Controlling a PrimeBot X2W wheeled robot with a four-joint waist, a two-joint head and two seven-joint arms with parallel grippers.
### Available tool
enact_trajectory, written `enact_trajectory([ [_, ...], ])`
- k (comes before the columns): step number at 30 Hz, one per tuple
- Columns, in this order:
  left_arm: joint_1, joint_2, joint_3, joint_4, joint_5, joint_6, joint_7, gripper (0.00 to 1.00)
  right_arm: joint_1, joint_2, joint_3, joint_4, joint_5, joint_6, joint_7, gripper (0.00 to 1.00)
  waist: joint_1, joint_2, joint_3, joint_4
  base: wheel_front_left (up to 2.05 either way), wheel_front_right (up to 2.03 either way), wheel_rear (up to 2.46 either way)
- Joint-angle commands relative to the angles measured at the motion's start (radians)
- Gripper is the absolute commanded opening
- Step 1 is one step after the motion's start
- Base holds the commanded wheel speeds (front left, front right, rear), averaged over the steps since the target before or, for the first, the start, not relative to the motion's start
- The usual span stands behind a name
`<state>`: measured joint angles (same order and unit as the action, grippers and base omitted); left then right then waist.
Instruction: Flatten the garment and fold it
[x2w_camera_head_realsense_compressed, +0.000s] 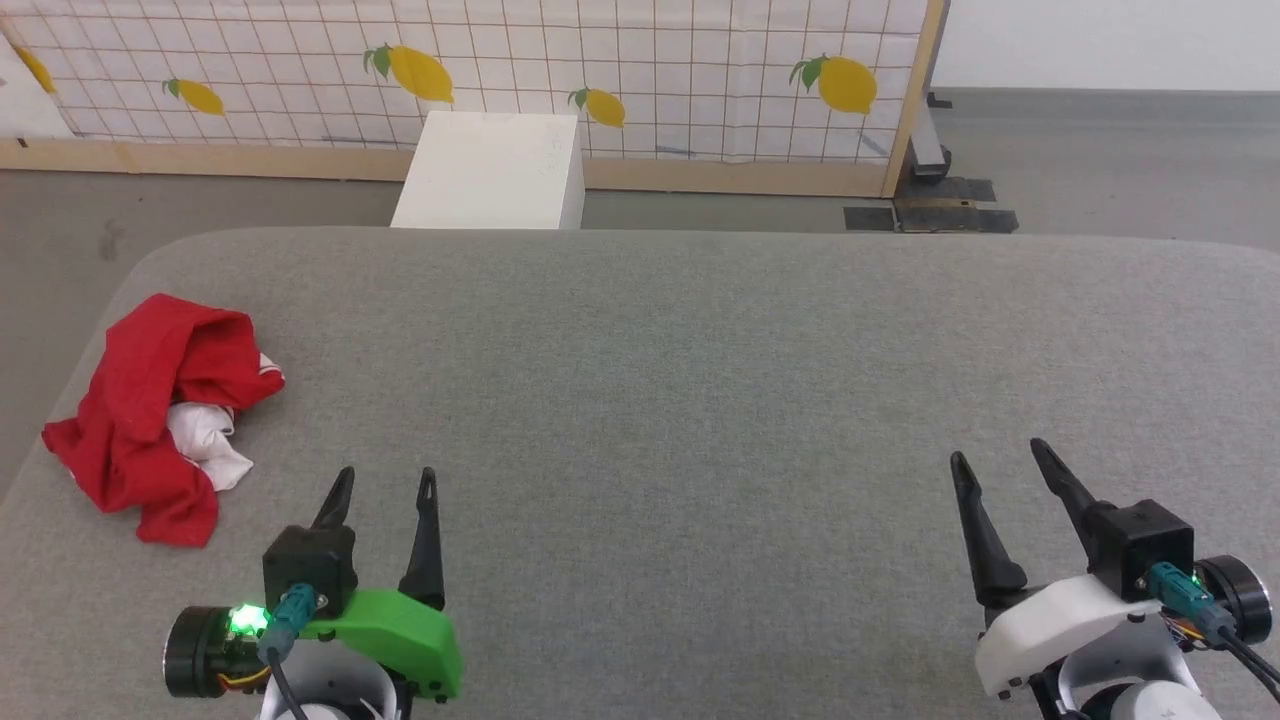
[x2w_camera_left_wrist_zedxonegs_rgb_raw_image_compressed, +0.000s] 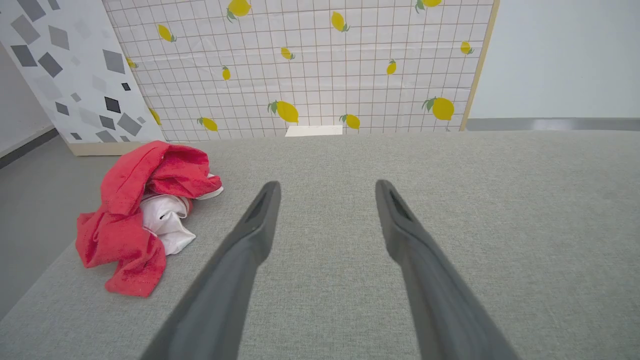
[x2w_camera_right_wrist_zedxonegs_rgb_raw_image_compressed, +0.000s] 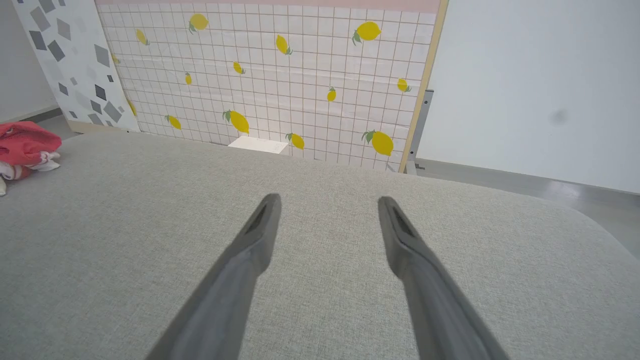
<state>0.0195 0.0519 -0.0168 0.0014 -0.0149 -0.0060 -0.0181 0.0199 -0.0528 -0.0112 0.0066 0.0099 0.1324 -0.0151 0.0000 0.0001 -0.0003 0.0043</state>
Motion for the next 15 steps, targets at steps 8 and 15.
enact_trajectory([
  [8,0.011,0.0,-0.009,-0.008,-0.003,0.017,-0.024,1.0,0.01,0.001,-0.008,-0.004,0.006,0.0,-0.027,1.0,0.0,-0.0001,-0.006,0.026,0.0,0.0,0.0],
  [15,0.02,0.0,-0.011,-0.012,-0.004,0.02,-0.039,1.0,0.017,0.001,-0.005,-0.003,0.003,0.0,-0.041,1.0,0.0,-0.0001,-0.013,0.059,0.0,0.0,0.0],
])
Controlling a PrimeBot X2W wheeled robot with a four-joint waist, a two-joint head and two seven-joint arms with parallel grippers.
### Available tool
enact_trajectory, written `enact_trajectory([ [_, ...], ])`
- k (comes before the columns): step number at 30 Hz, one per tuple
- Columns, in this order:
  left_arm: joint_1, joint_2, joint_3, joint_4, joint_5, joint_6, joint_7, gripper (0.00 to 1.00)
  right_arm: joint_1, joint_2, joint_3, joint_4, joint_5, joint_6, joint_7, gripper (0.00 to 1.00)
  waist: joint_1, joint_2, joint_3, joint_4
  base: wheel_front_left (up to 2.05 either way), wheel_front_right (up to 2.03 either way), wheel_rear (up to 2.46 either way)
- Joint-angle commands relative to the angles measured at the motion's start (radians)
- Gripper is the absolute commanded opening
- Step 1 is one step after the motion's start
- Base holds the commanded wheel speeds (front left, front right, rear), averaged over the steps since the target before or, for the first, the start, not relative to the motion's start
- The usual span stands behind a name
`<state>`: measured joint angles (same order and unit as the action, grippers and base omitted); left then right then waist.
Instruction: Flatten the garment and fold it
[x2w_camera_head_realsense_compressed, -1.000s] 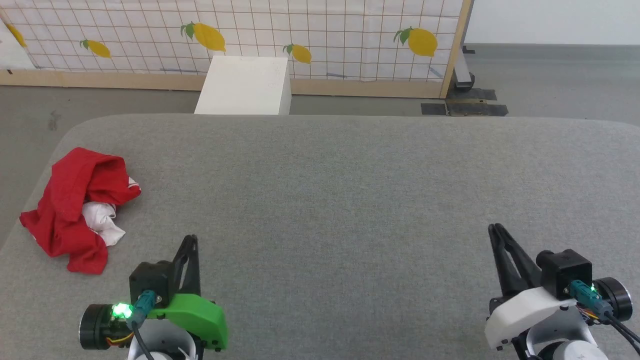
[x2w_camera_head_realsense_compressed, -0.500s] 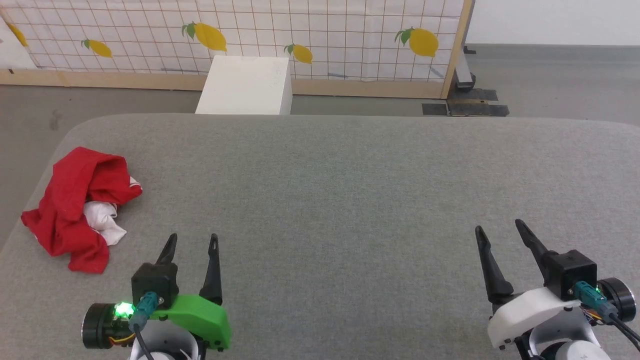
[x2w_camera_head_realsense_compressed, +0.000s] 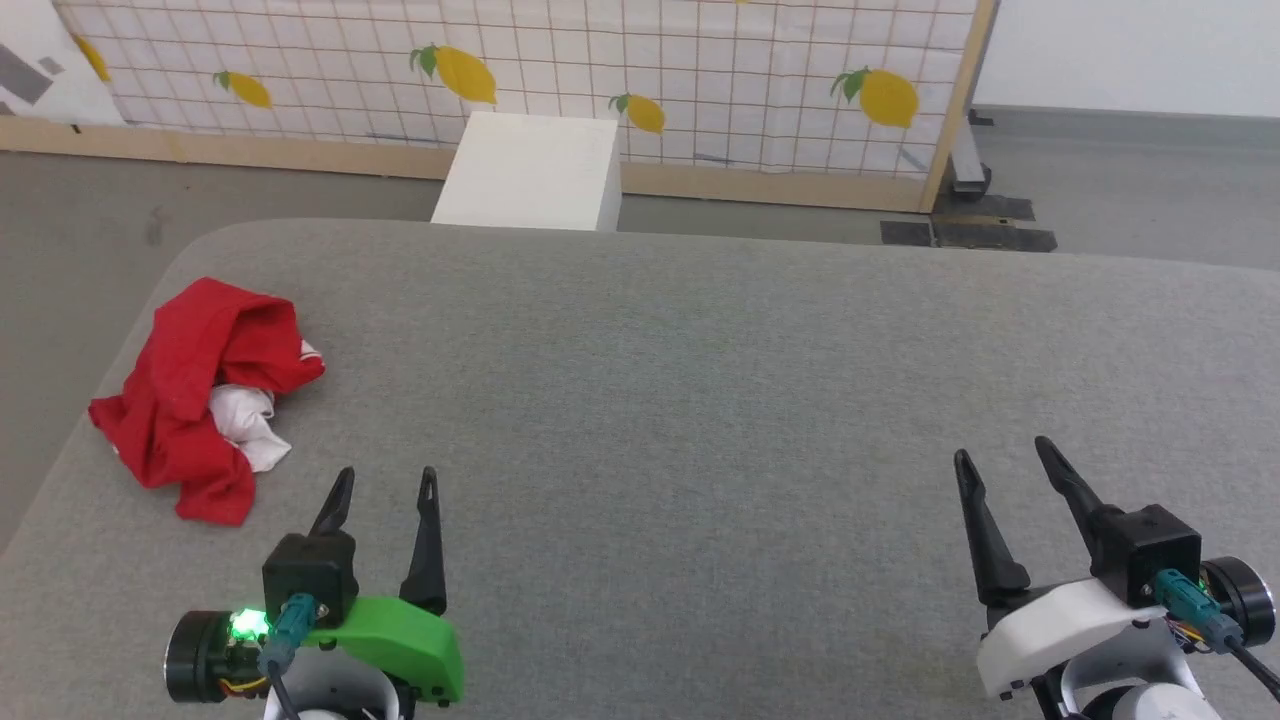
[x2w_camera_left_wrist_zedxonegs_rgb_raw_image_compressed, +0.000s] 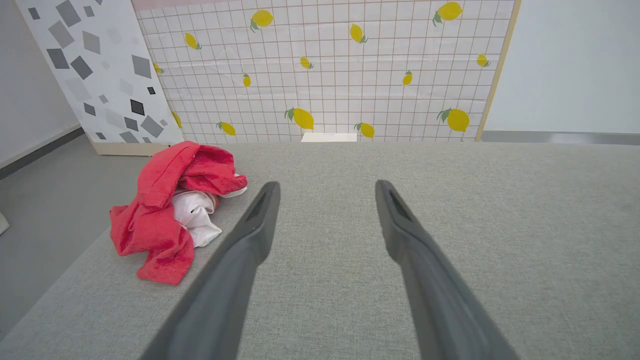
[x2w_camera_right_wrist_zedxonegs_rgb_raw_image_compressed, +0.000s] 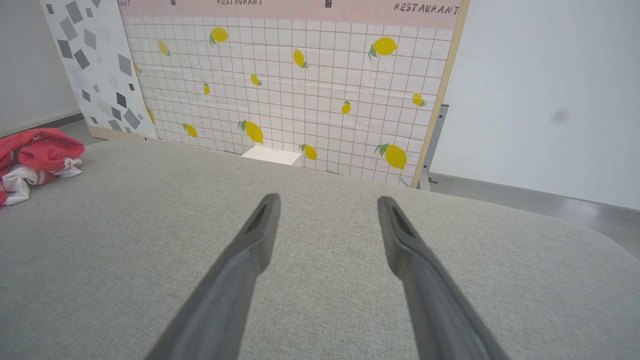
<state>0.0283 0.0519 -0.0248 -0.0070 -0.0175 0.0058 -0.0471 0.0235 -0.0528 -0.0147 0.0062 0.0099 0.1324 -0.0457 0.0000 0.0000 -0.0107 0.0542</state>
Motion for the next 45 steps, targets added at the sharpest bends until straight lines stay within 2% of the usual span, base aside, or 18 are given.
enact_trajectory([
  [1,0.013,0.0,-0.003,-0.004,-0.001,0.009,-0.012,1.0,0.015,0.001,-0.001,-0.002,0.004,0.0,-0.012,1.0,0.0,0.0,-0.004,0.015,0.0,0.0,0.0],
  [45,0.058,0.0,-0.028,-0.038,0.003,0.034,-0.102,1.0,0.05,0.002,0.031,0.017,0.023,-0.001,-0.103,1.0,0.0,0.0,-0.037,0.28,0.0,0.0,0.0],
])
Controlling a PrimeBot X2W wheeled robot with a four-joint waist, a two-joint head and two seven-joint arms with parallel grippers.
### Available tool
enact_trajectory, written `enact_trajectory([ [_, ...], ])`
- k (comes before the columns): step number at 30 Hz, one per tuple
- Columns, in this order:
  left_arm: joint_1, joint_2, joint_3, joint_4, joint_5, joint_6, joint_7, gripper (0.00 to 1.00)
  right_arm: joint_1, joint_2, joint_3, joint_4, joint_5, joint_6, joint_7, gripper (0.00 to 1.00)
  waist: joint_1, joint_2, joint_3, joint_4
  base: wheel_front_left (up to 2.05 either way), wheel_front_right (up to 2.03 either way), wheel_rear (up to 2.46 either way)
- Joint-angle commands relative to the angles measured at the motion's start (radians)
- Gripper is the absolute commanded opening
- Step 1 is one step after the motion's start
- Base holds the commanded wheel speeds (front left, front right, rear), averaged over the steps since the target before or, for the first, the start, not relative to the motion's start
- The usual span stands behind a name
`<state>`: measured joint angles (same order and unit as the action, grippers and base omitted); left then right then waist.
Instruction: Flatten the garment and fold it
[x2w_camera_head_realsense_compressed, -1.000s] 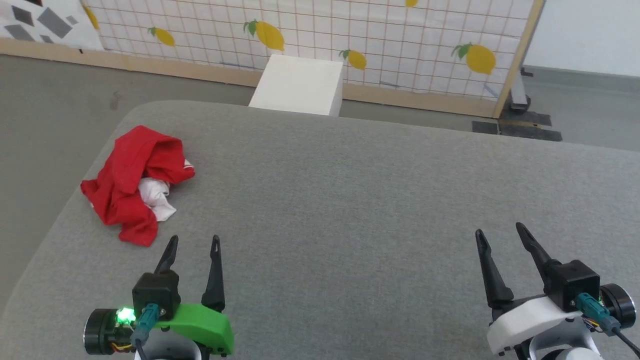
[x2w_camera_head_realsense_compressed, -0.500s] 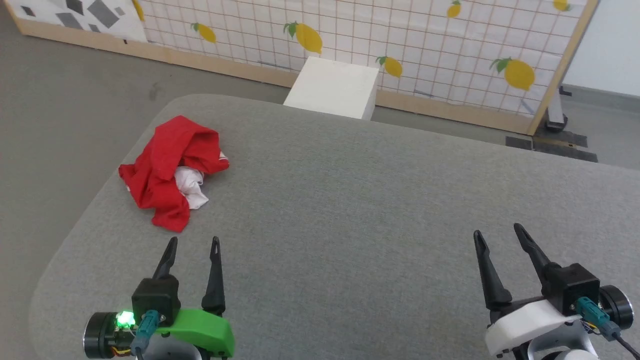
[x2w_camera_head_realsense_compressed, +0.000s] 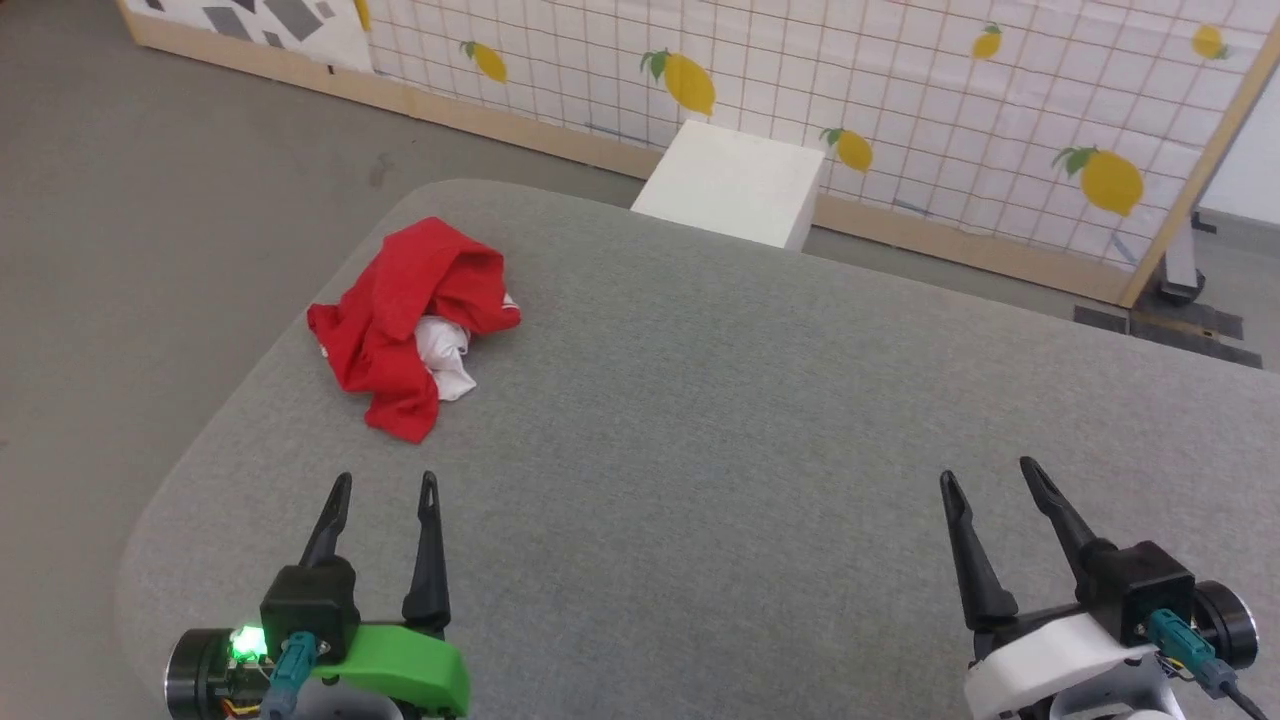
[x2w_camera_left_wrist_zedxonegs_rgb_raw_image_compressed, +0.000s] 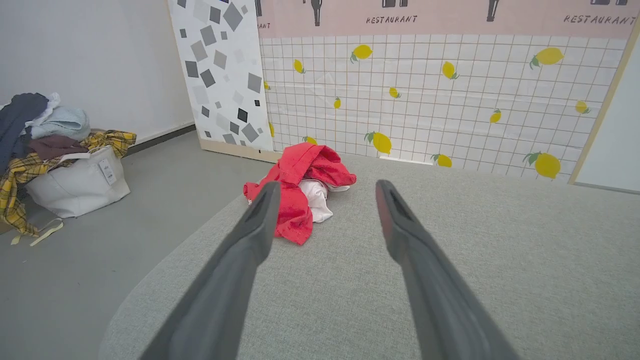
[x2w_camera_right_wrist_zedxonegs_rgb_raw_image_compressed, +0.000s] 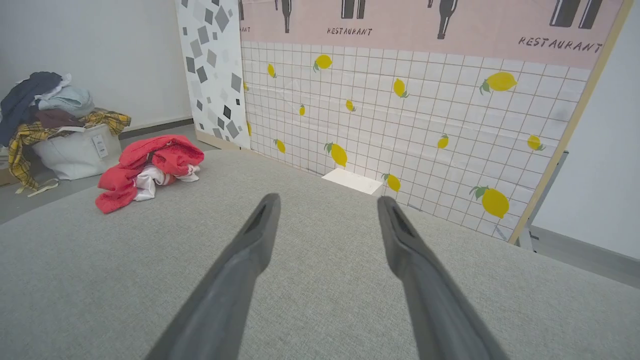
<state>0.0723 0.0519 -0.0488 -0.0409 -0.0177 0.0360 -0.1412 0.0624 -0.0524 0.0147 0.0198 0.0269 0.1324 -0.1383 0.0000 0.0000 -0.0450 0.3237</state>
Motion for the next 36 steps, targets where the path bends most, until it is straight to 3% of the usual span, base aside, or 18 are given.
enact_trajectory([
  [1,0.015,0.0,-0.004,-0.005,0.003,0.004,-0.011,1.0,0.012,0.001,0.002,0.003,0.006,-0.001,-0.013,1.0,0.0,0.0,-0.003,0.016,0.0,0.0,0.0],
  [36,0.04,-0.001,-0.029,-0.02,-0.02,0.027,-0.082,1.0,0.032,0.002,0.012,0.01,0.02,-0.001,-0.085,1.0,0.0,0.0,0.006,0.161,0.0,0.0,0.0],
])
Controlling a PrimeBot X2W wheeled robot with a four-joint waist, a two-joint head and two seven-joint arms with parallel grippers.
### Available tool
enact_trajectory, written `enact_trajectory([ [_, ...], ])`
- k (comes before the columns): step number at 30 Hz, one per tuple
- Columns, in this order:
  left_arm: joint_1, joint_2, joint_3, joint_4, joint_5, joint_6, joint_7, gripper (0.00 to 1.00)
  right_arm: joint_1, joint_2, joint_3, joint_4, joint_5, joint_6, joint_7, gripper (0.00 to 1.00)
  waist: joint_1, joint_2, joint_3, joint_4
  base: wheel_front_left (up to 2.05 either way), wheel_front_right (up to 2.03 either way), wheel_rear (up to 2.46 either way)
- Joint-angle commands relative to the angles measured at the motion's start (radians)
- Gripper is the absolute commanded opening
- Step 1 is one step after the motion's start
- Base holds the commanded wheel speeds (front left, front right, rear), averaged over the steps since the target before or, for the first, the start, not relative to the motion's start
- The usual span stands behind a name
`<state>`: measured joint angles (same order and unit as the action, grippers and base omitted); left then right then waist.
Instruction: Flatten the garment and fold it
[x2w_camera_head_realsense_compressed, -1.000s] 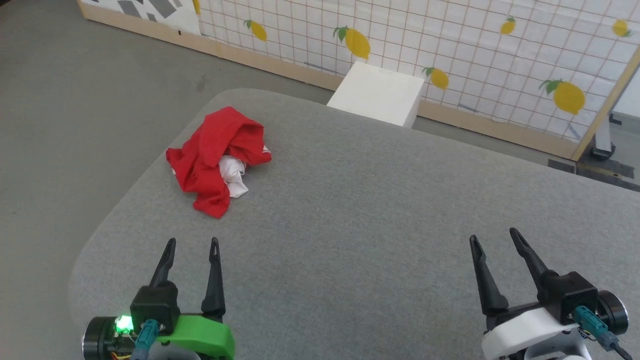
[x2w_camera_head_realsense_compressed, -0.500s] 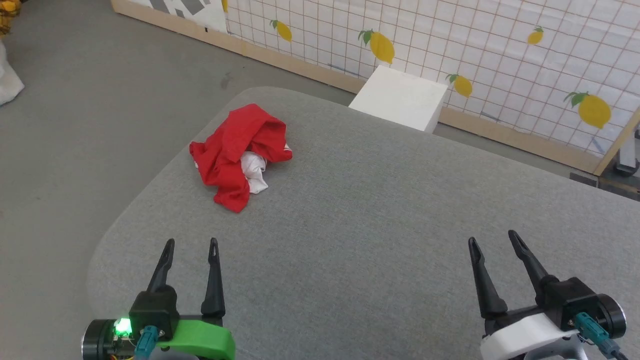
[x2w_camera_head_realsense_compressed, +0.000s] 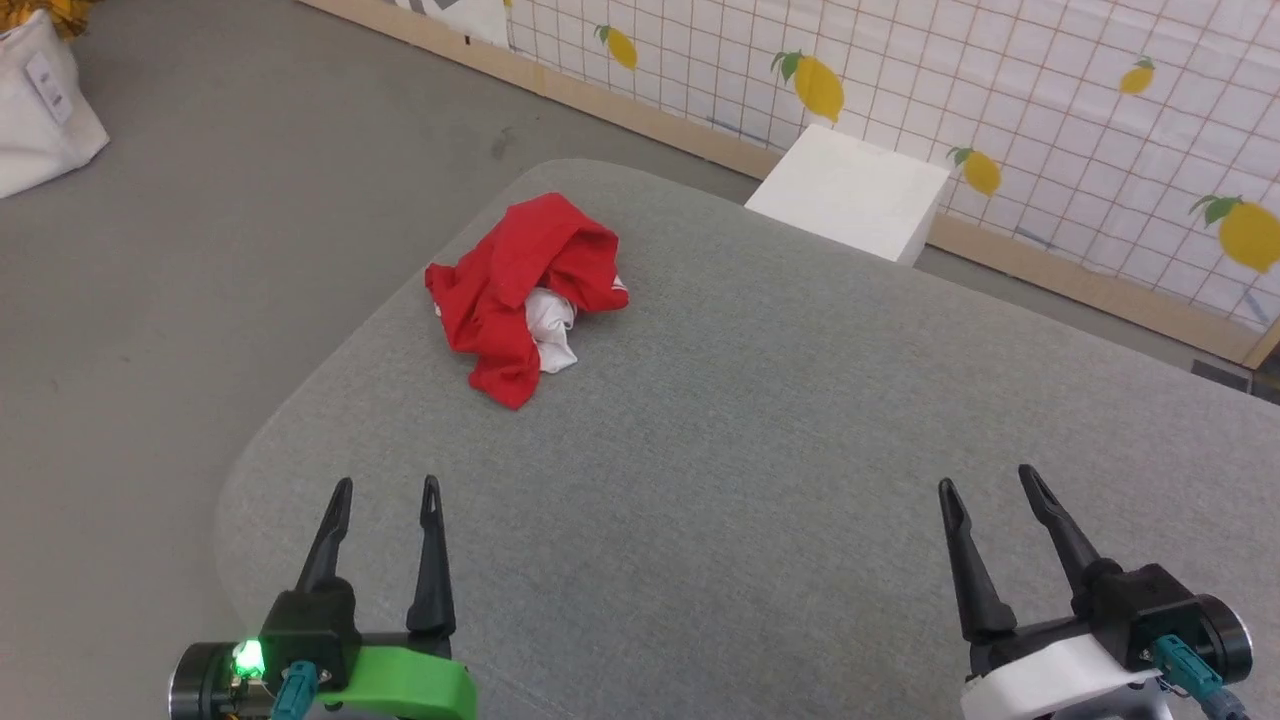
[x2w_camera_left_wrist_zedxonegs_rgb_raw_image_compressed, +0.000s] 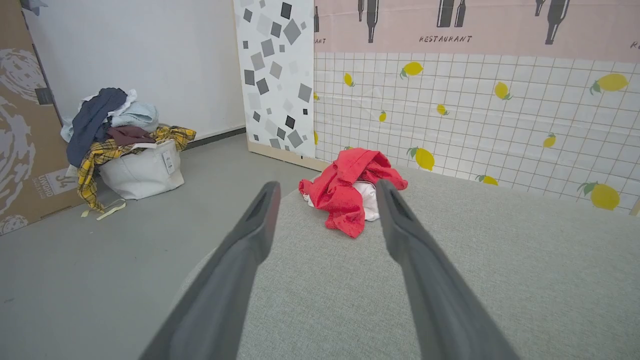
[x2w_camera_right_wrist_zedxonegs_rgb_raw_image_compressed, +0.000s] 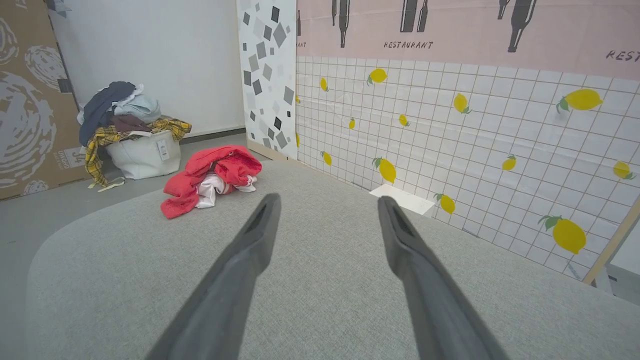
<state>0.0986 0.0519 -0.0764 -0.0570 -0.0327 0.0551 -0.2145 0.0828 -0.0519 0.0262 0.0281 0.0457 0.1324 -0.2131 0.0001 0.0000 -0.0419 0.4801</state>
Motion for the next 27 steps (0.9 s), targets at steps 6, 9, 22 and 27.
enact_trajectory([
  [6,0.013,-0.001,-0.003,-0.008,-0.031,0.0,-0.022,1.0,0.017,0.001,-0.003,0.002,-0.007,-0.002,-0.023,1.0,-0.0001,0.0,0.012,0.015,0.0,0.0,0.0],
  [9,0.004,-0.001,0.004,-0.009,-0.038,-0.013,-0.028,1.0,0.019,0.001,-0.006,0.0,-0.015,-0.002,-0.029,1.0,-0.0001,0.0,0.022,0.014,0.0,0.0,0.0],
  [22,-0.2,0.066,0.053,0.155,-0.106,-0.111,-0.007,1.0,0.008,0.002,-0.027,-0.023,-0.097,-0.002,-0.049,1.0,-0.0001,0.0,0.149,-0.042,0.0,0.0,0.0],
  [27,-0.357,0.124,0.034,0.238,-0.111,-0.144,0.096,1.0,-0.01,-0.001,-0.041,-0.04,-0.127,-0.002,-0.048,1.0,-0.0001,0.0,0.217,-0.094,0.0,0.0,0.0],
])
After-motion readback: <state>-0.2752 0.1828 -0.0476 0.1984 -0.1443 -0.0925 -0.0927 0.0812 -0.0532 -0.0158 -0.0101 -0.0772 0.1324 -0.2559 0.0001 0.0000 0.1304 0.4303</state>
